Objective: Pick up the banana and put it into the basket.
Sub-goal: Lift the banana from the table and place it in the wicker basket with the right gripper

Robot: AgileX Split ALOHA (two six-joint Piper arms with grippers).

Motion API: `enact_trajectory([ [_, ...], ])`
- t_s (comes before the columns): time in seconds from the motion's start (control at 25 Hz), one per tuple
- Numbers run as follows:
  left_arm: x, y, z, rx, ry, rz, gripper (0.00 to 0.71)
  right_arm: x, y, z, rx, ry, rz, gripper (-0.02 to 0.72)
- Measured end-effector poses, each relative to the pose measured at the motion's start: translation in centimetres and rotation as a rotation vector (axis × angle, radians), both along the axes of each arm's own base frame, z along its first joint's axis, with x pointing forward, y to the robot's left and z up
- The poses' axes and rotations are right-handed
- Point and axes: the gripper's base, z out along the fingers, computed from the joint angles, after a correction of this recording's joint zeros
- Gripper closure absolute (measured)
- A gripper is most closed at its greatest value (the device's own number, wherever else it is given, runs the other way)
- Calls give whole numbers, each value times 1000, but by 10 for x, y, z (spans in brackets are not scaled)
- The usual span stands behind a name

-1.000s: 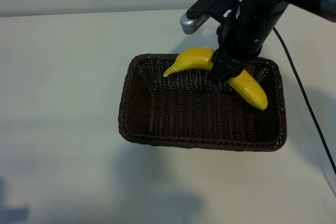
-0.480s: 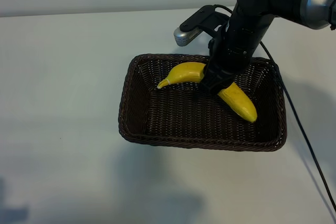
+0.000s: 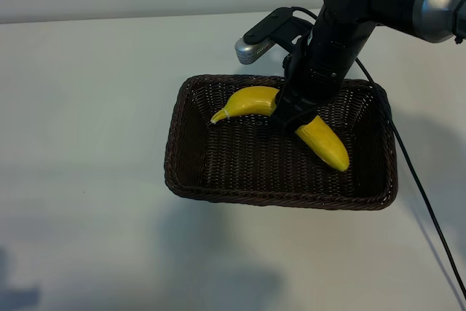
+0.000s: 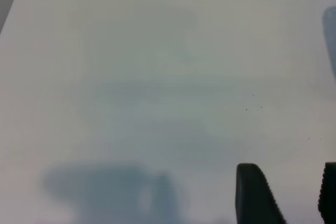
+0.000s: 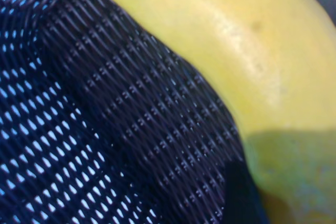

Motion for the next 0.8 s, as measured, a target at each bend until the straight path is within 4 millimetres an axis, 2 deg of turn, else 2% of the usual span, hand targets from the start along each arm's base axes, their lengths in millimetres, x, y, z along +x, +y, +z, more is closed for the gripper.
enact_trajectory([
  [0.28, 0, 0, 0, 1, 0, -1, 353, -3, -1, 0, -16, 39, 2, 139],
  [0.68, 0, 0, 0, 2, 0, -1, 353, 11, 3, 37, -9, -12, -121, 134],
  [0.8, 0, 0, 0, 2, 0, -1, 353, 14, 1, 40, -18, -30, -178, 134],
])
